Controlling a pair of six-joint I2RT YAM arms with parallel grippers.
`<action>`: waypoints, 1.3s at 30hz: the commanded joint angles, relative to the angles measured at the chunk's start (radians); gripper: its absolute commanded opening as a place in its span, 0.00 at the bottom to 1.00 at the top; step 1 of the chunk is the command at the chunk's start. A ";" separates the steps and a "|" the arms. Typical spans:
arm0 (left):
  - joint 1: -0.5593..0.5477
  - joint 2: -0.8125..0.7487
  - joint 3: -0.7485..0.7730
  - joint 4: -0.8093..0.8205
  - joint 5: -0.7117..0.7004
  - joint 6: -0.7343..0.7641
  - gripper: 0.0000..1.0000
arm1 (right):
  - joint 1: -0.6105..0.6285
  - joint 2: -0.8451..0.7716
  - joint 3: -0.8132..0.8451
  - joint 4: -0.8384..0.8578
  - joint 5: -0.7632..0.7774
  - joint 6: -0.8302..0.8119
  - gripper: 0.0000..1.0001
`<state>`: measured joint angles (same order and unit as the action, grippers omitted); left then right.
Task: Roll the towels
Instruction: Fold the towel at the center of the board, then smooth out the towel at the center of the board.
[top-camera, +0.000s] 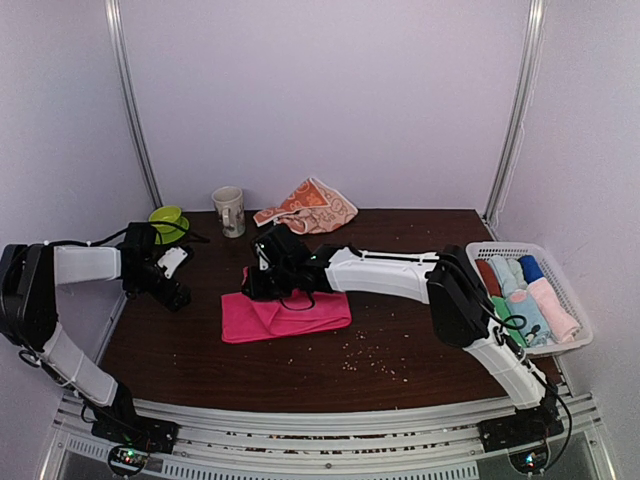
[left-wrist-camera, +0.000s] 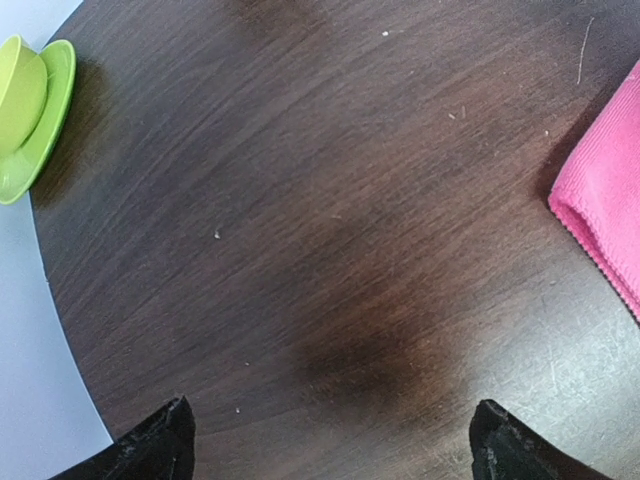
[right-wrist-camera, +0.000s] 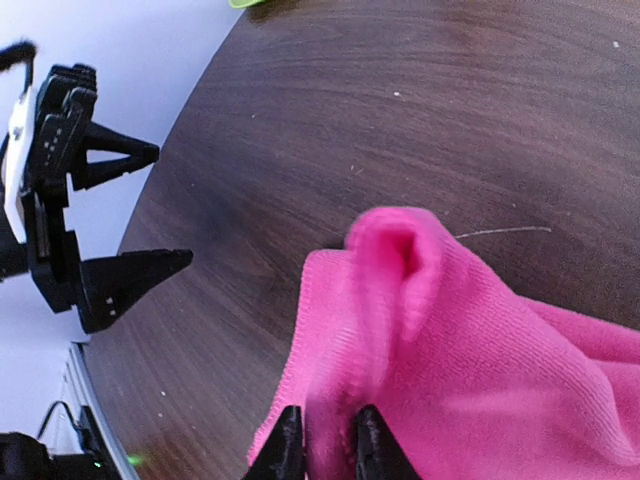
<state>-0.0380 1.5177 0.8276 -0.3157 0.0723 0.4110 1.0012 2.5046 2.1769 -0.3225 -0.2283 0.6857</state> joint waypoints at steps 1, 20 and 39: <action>0.008 0.010 -0.010 0.014 0.027 -0.003 0.98 | 0.008 0.010 0.003 0.118 -0.022 0.028 0.33; 0.005 0.010 0.192 -0.081 0.382 -0.050 0.98 | 0.006 -0.357 -0.452 0.229 0.066 -0.348 0.46; -0.063 0.204 0.242 0.014 0.465 -0.054 0.86 | 0.158 -0.221 -0.405 0.253 0.326 -0.580 0.46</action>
<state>-0.1020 1.7390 1.0908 -0.3641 0.5133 0.3576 1.1320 2.2349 1.7184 -0.0566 0.0063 0.1509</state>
